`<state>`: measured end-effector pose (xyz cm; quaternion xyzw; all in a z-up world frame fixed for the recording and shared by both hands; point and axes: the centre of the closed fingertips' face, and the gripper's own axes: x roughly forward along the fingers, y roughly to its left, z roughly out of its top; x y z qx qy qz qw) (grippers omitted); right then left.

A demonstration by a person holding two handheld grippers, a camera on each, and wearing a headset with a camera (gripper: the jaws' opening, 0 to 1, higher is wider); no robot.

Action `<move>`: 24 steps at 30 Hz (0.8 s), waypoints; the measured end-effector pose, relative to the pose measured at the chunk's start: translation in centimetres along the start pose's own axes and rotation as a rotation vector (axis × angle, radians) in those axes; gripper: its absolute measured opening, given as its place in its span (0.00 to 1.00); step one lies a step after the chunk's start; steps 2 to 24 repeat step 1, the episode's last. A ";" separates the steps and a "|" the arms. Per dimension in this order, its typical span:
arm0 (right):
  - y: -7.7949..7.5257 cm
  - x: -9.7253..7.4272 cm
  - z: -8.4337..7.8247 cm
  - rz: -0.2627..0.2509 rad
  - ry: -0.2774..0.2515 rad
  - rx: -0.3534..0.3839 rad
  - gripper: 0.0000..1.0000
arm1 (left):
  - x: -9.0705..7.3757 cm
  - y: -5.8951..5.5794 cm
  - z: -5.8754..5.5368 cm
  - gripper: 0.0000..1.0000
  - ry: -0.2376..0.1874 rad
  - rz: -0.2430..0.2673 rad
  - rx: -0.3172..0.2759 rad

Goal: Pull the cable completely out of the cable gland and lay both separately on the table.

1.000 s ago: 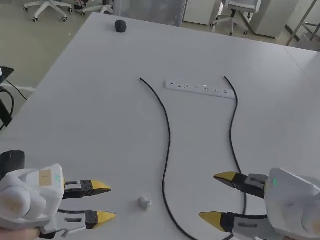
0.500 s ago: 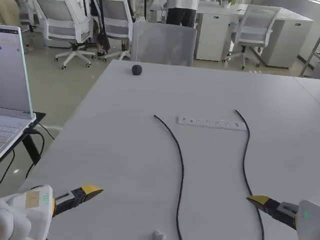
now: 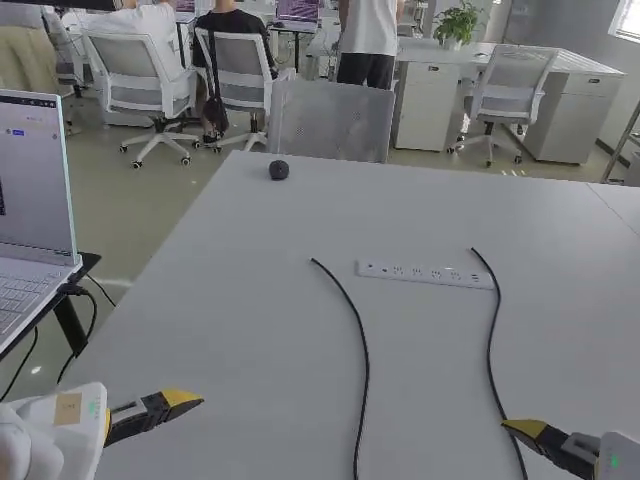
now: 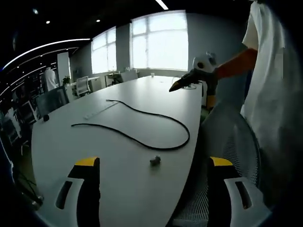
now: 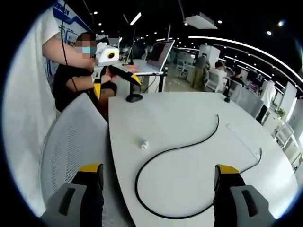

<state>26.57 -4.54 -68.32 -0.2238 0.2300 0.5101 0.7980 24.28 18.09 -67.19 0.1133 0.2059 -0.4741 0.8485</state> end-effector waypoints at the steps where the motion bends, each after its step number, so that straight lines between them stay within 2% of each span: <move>1: 0.0 0.0 0.0 -0.001 0.001 -0.001 0.99 | 0.1 -0.2 0.0 0.94 0.002 -0.002 0.002; 24: 0.0 0.0 0.0 -0.001 0.001 -0.001 0.99 | 0.1 -0.2 0.0 0.94 0.002 -0.002 0.002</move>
